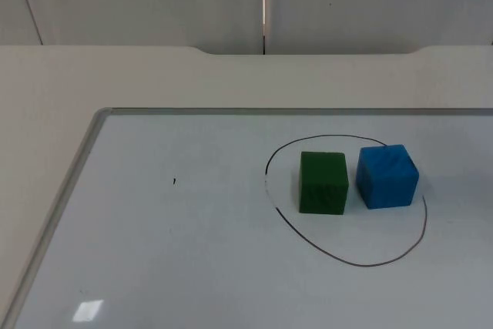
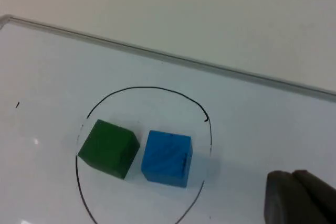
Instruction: Push the two cubes into the marked area.
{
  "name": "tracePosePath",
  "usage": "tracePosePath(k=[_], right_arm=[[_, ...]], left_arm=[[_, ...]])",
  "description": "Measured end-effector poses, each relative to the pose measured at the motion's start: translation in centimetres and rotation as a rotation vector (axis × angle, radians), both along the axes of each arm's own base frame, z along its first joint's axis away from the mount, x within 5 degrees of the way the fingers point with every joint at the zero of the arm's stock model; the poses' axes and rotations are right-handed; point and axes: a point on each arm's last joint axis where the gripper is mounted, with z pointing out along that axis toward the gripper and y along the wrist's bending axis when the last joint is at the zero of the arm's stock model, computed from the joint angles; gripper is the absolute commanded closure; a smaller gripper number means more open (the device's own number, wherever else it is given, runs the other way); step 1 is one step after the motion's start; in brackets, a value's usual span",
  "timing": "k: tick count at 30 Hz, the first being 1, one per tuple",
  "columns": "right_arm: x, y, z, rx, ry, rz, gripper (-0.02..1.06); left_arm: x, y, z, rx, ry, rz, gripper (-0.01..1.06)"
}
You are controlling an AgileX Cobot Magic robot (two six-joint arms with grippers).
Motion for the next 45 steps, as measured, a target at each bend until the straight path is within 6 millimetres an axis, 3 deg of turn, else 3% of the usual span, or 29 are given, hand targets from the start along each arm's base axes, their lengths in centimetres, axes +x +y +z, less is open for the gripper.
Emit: tracePosePath(k=[11,15,23,30,38,45], right_arm=[[-6.1,-1.4,-0.9,0.014,-0.027,0.008,1.05],[-9.5,-2.0,-0.7,0.018,-0.047,0.024,1.05],[-14.2,-3.2,-1.5,0.001,-0.114,0.035,1.05],[-18.0,-4.8,-2.2,-0.012,-0.147,-0.033,1.05],[-20.9,-5.5,-2.6,0.024,-0.225,-0.055,1.05],[-20.9,-5.7,-3.6,0.005,-0.207,-0.07,1.05]], left_arm=[[0.0,0.0,0.0,0.0,0.0,0.0,1.05],[0.0,0.0,0.0,0.0,0.0,0.0,1.05],[0.0,0.0,0.0,0.0,0.0,0.0,1.05],[0.0,0.0,0.0,0.0,0.0,0.0,1.05],[0.0,0.0,0.0,0.0,0.0,0.0,1.05],[0.0,0.0,0.0,0.0,0.0,0.0,1.05]])
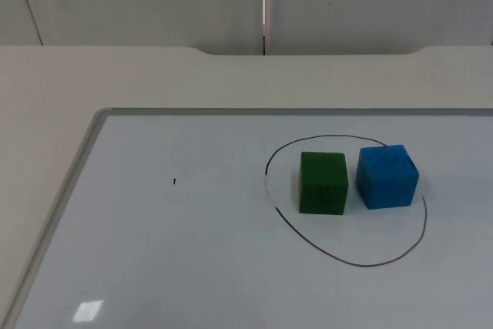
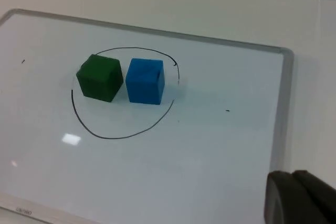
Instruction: Push the two cubes into the marked area.
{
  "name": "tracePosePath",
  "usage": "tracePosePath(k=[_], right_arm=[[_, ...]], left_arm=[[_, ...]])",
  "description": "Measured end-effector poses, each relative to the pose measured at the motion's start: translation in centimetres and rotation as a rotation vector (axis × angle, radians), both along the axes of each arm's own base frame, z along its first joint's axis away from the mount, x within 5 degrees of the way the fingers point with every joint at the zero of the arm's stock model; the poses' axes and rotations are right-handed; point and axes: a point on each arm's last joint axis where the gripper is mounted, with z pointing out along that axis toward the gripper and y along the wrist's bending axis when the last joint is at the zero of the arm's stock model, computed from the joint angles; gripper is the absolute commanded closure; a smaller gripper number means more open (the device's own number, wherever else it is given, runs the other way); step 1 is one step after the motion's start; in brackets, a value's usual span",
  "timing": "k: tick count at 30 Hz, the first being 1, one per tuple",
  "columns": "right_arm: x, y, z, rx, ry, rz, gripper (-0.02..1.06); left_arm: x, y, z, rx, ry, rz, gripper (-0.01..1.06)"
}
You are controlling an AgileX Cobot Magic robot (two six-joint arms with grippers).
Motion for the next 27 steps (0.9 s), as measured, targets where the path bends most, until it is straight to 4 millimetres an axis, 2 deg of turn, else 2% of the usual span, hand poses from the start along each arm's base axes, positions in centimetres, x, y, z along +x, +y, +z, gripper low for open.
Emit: tracePosePath(k=[27], right_arm=[[0.01,-0.05,0.0,-0.027,-0.007,0.008,1.05]], left_arm=[[0.0,0.0,0.0,0.0,0.0,0.0,1.05]])
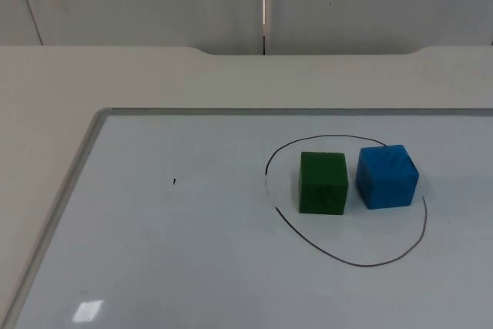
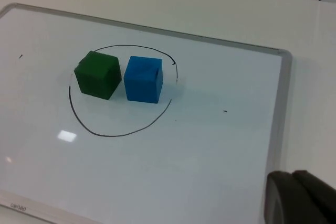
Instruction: Push the two cubes into the marked area.
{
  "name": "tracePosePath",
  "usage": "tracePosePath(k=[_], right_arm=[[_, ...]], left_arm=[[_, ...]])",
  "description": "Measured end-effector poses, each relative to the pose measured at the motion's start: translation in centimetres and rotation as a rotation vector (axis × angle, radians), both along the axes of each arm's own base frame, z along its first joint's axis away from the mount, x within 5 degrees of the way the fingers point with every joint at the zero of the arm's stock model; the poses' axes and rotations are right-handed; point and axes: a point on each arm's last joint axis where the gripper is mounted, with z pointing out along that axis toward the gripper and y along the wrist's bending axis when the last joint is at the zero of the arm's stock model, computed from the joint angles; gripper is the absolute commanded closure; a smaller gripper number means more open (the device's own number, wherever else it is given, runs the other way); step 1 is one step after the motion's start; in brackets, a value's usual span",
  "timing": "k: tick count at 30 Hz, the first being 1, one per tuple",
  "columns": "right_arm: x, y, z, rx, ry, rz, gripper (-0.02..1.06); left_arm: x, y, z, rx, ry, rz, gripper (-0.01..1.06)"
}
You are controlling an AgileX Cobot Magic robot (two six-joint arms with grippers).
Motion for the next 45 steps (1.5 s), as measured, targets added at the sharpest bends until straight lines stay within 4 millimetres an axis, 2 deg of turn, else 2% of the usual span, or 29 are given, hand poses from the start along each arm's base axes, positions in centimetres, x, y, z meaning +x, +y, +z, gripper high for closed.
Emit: tracePosePath(k=[7,10,14,15,16,19,23,32,33,35,36,38,45], right_arm=[[0.0,0.0,0.0,0.0,0.0,0.0,1.04],[0.0,0.0,0.0,0.0,0.0,0.0,1.0],[0.0,0.0,0.0,0.0,0.0,0.0,0.76],[0.0,0.0,0.0,0.0,0.0,0.0,0.76],[0.0,0.0,0.0,0.0,0.0,0.0,0.64],[0.0,0.0,0.0,0.0,0.0,0.0,0.44],[0.0,0.0,0.0,0.0,0.0,0.0,0.35],[0.0,0.0,0.0,0.0,0.0,0.0,0.35],[0.0,0.0,0.0,0.0,0.0,0.0,0.32],[0.0,0.0,0.0,0.0,0.0,0.0,0.2],[0.0,0.0,0.0,0.0,0.0,0.0,0.2],[0.0,0.0,0.0,0.0,0.0,0.0,0.0],[0.0,0.0,0.0,0.0,0.0,0.0,-0.01]], left_arm=[[0.0,0.0,0.0,0.0,0.0,0.0,1.05],[0.0,0.0,0.0,0.0,0.0,0.0,1.05],[0.0,0.0,0.0,0.0,0.0,0.0,1.05],[0.0,0.0,0.0,0.0,0.0,0.0,1.05],[0.0,0.0,0.0,0.0,0.0,0.0,1.05],[0.0,0.0,0.0,0.0,0.0,0.0,1.05],[0.0,0.0,0.0,0.0,0.0,0.0,1.05],[0.0,0.0,0.0,0.0,0.0,0.0,1.05],[0.0,0.0,0.0,0.0,0.0,0.0,1.05],[0.0,0.0,0.0,0.0,0.0,0.0,1.05],[0.0,0.0,0.0,0.0,0.0,0.0,1.05],[0.0,0.0,0.0,0.0,0.0,0.0,1.05],[0.0,0.0,0.0,0.0,0.0,0.0,1.05]])
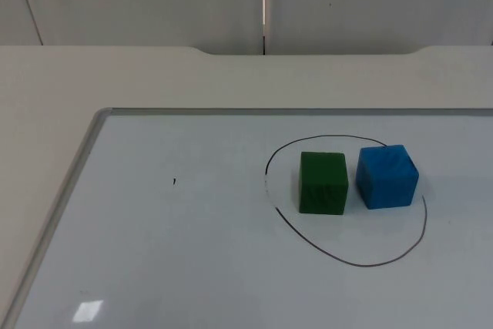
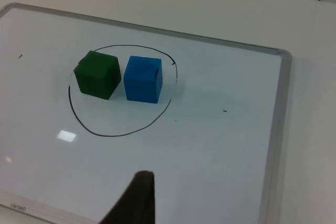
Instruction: Push the two cubes into the marked area.
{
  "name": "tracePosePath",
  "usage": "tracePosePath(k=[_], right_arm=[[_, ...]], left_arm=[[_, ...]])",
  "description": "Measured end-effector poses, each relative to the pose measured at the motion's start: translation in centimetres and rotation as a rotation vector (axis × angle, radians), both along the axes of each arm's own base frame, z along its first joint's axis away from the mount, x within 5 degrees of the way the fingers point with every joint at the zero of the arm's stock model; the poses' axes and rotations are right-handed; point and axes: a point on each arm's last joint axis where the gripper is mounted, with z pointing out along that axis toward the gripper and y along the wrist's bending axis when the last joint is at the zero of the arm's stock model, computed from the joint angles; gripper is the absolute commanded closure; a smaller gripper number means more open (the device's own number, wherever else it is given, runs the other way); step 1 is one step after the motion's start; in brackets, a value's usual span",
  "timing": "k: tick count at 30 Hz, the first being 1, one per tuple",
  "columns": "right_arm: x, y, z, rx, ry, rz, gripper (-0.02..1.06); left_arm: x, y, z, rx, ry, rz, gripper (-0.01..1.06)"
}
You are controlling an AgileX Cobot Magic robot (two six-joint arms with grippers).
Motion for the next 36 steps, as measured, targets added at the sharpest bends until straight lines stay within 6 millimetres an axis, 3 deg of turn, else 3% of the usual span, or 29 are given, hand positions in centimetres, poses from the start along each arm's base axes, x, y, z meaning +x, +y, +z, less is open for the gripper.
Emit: tracePosePath(k=[2,5,6,10,11,13,15,18,36], right_arm=[[0.0,0.0,0.0,0.0,0.0,0.0,-0.01],[0.0,0.0,0.0,0.0,0.0,0.0,-0.01],[0.0,0.0,0.0,0.0,0.0,0.0,-0.01],[0.0,0.0,0.0,0.0,0.0,0.0,-0.01],[0.0,0.0,0.0,0.0,0.0,0.0,-0.01],[0.0,0.0,0.0,0.0,0.0,0.0,-0.01],[0.0,0.0,0.0,0.0,0.0,0.0,-0.01],[0.0,0.0,0.0,0.0,0.0,0.0,-0.01],[0.0,0.0,0.0,0.0,0.0,0.0,-0.01]], left_arm=[[0.0,0.0,0.0,0.0,0.0,0.0,1.02],[0.0,0.0,0.0,0.0,0.0,0.0,0.86],[0.0,0.0,0.0,0.0,0.0,0.0,0.86],[0.0,0.0,0.0,0.0,0.0,0.0,0.5],[0.0,0.0,0.0,0.0,0.0,0.0,0.5],[0.0,0.0,0.0,0.0,0.0,0.0,0.33],[0.0,0.0,0.0,0.0,0.0,0.0,0.23],[0.0,0.0,0.0,0.0,0.0,0.0,0.19],[0.03,0.14,0.0,-0.012,0.003,0.025,0.19]])
